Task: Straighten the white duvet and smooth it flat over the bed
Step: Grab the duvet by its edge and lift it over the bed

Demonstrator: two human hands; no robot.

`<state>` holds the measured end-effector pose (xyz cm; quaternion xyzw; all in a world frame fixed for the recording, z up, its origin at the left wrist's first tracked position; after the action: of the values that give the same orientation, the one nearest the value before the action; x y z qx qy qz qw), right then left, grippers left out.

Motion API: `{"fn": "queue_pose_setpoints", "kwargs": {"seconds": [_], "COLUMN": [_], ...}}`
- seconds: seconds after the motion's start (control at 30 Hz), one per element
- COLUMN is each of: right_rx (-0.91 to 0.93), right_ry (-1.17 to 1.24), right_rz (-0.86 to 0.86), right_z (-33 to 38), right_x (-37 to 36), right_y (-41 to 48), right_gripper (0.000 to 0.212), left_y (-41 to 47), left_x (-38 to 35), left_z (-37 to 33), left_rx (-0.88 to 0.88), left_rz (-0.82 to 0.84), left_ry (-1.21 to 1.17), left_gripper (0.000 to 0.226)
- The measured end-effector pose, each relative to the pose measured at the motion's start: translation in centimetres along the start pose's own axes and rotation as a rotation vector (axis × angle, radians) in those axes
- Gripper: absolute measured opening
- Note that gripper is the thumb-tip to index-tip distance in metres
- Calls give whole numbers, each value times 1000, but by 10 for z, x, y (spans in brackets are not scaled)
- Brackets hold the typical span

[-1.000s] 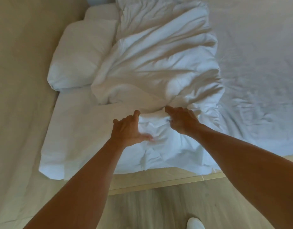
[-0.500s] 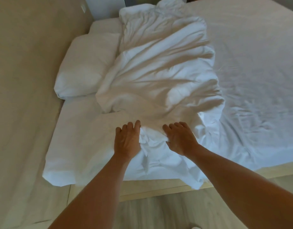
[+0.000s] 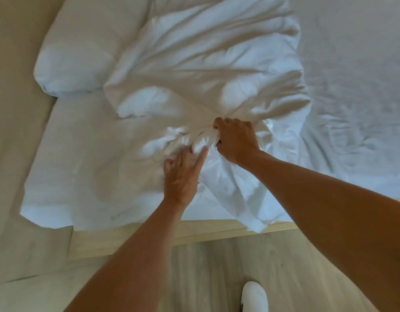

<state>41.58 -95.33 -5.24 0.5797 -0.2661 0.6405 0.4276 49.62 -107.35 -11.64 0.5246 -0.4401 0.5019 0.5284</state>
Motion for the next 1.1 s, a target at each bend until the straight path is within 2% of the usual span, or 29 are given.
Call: {"fn": "queue_pose_setpoints", "kwargs": {"seconds": [0.07,0.13,0.23,0.33,0.4,0.5,0.6,0.67,0.77,0.83,0.9,0.97,1.0,1.07,1.1], "right_rx": [-17,-4,101,170,106,27,-19,-20,-32,-69,-74,-49,-28,3,15], "right_ry": [41,6,-18,-63,-145,-251,-290,-324,-336,-277,-230,-207,-214,-272,-309], "right_rz": [24,-34,-171,-51,-10,-9,8,22,25,28,20,23,22,14,6], "right_z": [-1,7,40,71,67,51,29,21,14,11,11,13,14,10,8], "right_x": [-10,-7,6,-7,-17,-15,-1,9,11,9,14,18,19,15,12], "right_y": [-6,-13,-31,-43,-40,-27,-16,-13,-16,-15,-13,-10,-10,-13,-14], "right_gripper": [34,42,84,125,136,118,105,100,83,75,64,54,54,66,76], "left_y": [9,21,41,49,49,45,30,23,32,35,27,20,23,40,50], "left_x": [16,31,47,56,66,81,74,62,65,73,70,56,51,53,54], "left_z": [12,25,42,47,47,43,32,33,34,19,-9,-25,-23,-11,-1], "left_rx": [-30,14,142,186,166,83,33,59,144,181,140,111,133,179,208], "left_rz": [-43,2,112,203,194,121,128,114,-40,-109,-109,-72,-79,-165,-136], "left_ry": [-89,-215,-351,-359,-333,-193,-63,100,215,81,-48,-20,-7,-29,-31], "left_gripper": [90,81,64,45,41,56,111,137,150,147,144,143,134,87,66]}}
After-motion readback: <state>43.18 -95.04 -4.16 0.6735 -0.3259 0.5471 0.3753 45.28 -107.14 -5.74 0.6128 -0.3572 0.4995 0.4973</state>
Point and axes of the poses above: each hand's wrist, its own y-axis towards the middle knuckle, its own x-axis out of the back of the hand, z = x × y, the point moved 9 cm from there along y, towards the middle knuckle, and after that the axes turned 13 degrees about x, right-handed, at the moved point
